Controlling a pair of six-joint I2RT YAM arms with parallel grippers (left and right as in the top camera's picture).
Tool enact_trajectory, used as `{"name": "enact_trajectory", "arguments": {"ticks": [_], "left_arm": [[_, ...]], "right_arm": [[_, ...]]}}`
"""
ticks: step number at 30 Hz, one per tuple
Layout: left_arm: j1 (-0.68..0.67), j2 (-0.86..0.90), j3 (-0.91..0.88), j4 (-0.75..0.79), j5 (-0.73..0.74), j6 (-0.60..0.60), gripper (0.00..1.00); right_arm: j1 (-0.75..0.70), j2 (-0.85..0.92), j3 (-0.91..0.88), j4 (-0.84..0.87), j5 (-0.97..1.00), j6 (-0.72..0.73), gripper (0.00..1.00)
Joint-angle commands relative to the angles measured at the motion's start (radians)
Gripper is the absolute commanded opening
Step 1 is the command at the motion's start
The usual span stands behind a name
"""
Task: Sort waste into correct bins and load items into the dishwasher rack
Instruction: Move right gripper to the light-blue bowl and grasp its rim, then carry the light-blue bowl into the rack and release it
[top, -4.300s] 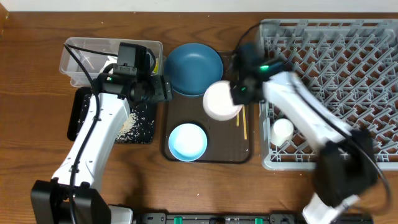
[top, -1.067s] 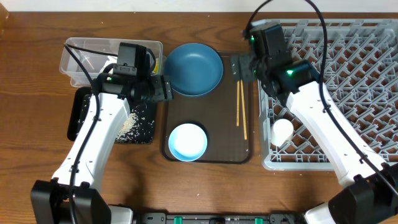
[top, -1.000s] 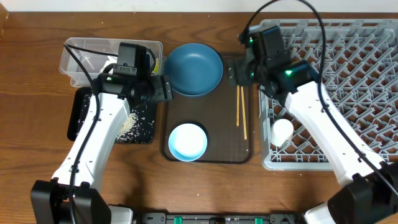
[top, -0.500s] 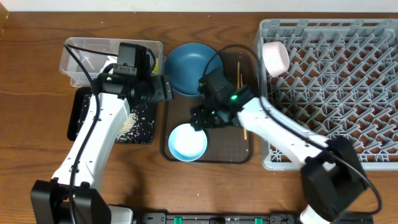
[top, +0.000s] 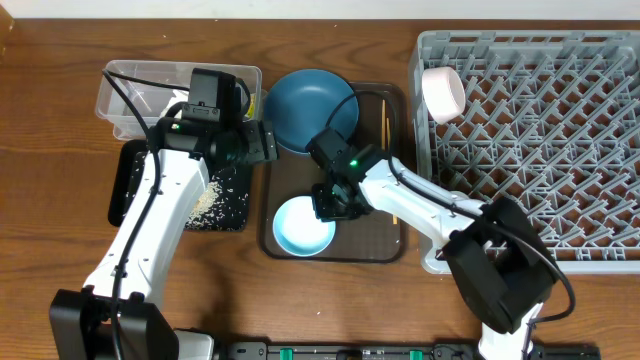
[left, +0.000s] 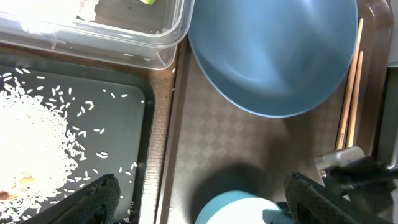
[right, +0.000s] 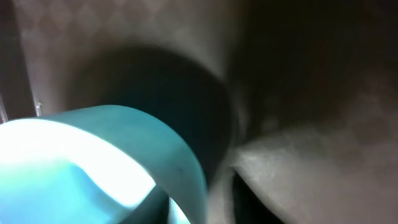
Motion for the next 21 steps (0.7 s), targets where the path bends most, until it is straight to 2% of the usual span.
{"name": "enact_trajectory", "arguments": {"ticks": [1, 6, 11, 15, 21], "left_arm": [[0.003, -0.017, -0.003, 0.000, -0.013, 0.006, 0.87], [0.003, -0.017, -0.003, 0.000, -0.013, 0.006, 0.87], [0.003, -0.017, -0.003, 0.000, -0.013, 0.006, 0.87], [0.003, -0.017, -0.003, 0.000, -0.013, 0.006, 0.87], [0.003, -0.017, -0.003, 0.000, -0.013, 0.006, 0.87]], "right_arm": [[-0.003, 0.005, -0.004, 0.004, -0.006, 0.013, 0.02], [-0.027, -0.029, -0.004, -0.005, -0.005, 0.003, 0.01], [-0.098, -0.174, -0.002, -0.050, 0.100, -0.035, 0.01], [-0.211, -0.360, -0.002, -0.105, 0.306, -0.044, 0.01], [-0.333, -0.576, -0.002, -0.111, 0.762, -0.051, 0.01]]}}
